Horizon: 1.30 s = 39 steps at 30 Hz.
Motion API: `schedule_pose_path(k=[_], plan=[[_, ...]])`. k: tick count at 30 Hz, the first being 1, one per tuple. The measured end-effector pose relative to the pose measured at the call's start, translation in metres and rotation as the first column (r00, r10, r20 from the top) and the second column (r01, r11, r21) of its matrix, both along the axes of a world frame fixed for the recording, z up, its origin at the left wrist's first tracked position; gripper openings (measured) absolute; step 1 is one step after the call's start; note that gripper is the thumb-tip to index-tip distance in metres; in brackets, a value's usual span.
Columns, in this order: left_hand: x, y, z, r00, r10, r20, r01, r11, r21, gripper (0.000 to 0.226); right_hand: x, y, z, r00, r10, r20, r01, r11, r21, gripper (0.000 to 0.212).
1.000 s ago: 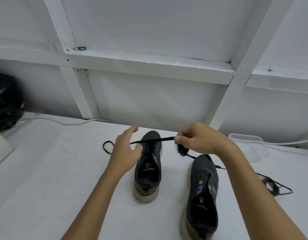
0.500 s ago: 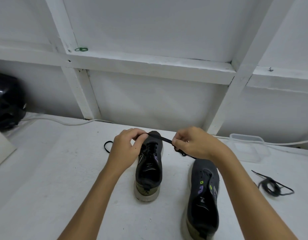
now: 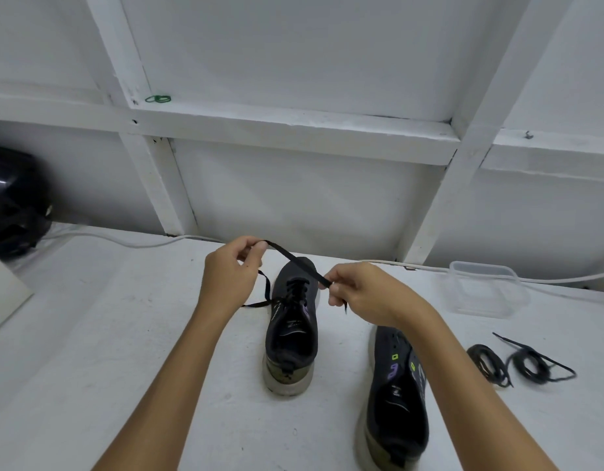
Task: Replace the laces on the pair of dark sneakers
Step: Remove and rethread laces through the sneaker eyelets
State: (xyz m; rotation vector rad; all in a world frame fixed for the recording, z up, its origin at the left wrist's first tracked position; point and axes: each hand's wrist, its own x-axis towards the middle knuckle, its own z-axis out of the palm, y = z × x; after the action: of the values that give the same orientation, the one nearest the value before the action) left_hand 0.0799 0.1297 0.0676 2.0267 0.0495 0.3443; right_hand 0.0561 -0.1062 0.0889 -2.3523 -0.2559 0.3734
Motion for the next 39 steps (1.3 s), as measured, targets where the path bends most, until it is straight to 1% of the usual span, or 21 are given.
schedule_pose_path(k=[2,7,8,9,11,12,13,14,15,16,18,19,21,23,24,26,28,30,32,35,39], plan=[[0.004,0.007,0.002,0.998,0.063,-0.003,-0.063,0.998,-0.009,0.012,-0.003,-0.003,-0.006,0.999,-0.026,-0.029,0.025,0.999,-0.022,0.024],[0.007,0.014,-0.007,0.994,0.100,-0.033,-0.098,0.994,0.053,0.011,-0.013,-0.007,-0.021,0.990,-0.107,-0.089,0.106,0.994,-0.021,0.024],[0.007,0.013,-0.011,0.994,0.105,-0.034,-0.101,0.991,0.091,0.011,-0.014,-0.007,-0.024,0.985,-0.137,-0.107,0.136,0.991,-0.017,0.023],[0.006,0.010,-0.016,0.993,0.114,-0.037,-0.106,0.980,0.170,0.012,-0.015,-0.006,-0.029,0.976,-0.181,-0.123,0.183,0.983,0.000,0.020],[-0.001,0.004,-0.024,0.987,0.158,-0.035,-0.132,0.914,0.382,0.025,-0.019,-0.002,-0.036,0.944,-0.300,-0.139,0.313,0.945,0.088,0.012],[-0.005,0.001,-0.027,0.984,0.178,0.002,-0.161,0.884,0.438,0.029,-0.019,0.000,-0.040,0.925,-0.354,-0.138,0.372,0.918,0.138,0.012],[-0.008,-0.002,-0.029,0.983,0.176,0.052,-0.181,0.876,0.446,0.026,-0.020,0.001,-0.044,0.908,-0.399,-0.130,0.416,0.894,0.168,0.011],[-0.011,-0.006,-0.030,0.987,0.141,0.078,-0.160,0.895,0.417,0.019,-0.020,0.003,-0.046,0.891,-0.436,-0.124,0.453,0.872,0.189,0.010],[-0.013,-0.009,-0.032,0.996,0.071,0.056,-0.087,0.928,0.361,0.010,-0.020,0.004,-0.048,0.871,-0.472,-0.140,0.492,0.840,0.230,0.007],[-0.014,-0.012,-0.034,1.000,-0.017,-0.018,0.022,0.950,0.312,0.004,-0.019,0.006,-0.050,0.840,-0.507,-0.195,0.543,0.779,0.313,0.004],[-0.017,-0.020,-0.037,0.970,-0.148,-0.194,0.204,0.928,0.312,0.009,-0.018,0.012,-0.051,0.769,-0.534,-0.353,0.638,0.597,0.487,0.007],[-0.018,-0.023,-0.041,0.952,-0.161,-0.261,0.246,0.908,0.340,0.014,-0.017,0.016,-0.050,0.741,-0.532,-0.409,0.667,0.516,0.538,0.010],[-0.017,-0.028,-0.047,0.933,-0.137,-0.334,0.261,0.895,0.362,0.022,-0.017,0.027,-0.052,0.703,-0.530,-0.474,0.702,0.413,0.580,0.010],[-0.015,-0.031,-0.052,0.922,-0.129,-0.366,0.267,0.895,0.358,0.022,-0.019,0.038,-0.056,0.671,-0.547,-0.500,0.726,0.348,0.593,0.010],[-0.014,-0.032,-0.054,0.912,-0.140,-0.385,0.284,0.893,0.349,0.020,-0.020,0.043,-0.060,0.653,-0.574,-0.494,0.738,0.335,0.586,0.010],[-0.012,-0.032,-0.056,0.882,-0.183,-0.434,0.323,0.906,0.274,0.015,-0.022,0.051,-0.069,0.622,-0.637,-0.454,0.757,0.344,0.555,0.014],[-0.012,-0.029,-0.061,0.849,-0.226,-0.478,0.327,0.935,0.139,0.011,-0.026,0.056,-0.077,0.616,-0.689,-0.382,0.763,0.399,0.509,0.020],[-0.014,-0.026,-0.065,0.826,-0.260,-0.500,0.304,0.953,0.006,0.008,-0.029,0.060,-0.082,0.637,-0.697,-0.329,0.752,0.467,0.465,0.021],[-0.017,-0.024,-0.070,0.822,-0.285,-0.493,0.282,0.956,-0.083,0.008,-0.030,0.062,-0.083,0.678,-0.667,-0.308,0.723,0.530,0.443,0.019],[-0.020,-0.024,-0.074,0.831,-0.296,-0.470,0.262,0.955,-0.138,0.010,-0.029,0.064,-0.085,0.717,-0.659,-0.227,0.687,0.614,0.390,0.017],[-0.021,-0.024,-0.077,0.840,-0.288,-0.459,0.248,0.958,-0.147,0.011,-0.029,0.065,-0.084,0.736,-0.660,-0.151,0.665,0.661,0.346,0.016]])
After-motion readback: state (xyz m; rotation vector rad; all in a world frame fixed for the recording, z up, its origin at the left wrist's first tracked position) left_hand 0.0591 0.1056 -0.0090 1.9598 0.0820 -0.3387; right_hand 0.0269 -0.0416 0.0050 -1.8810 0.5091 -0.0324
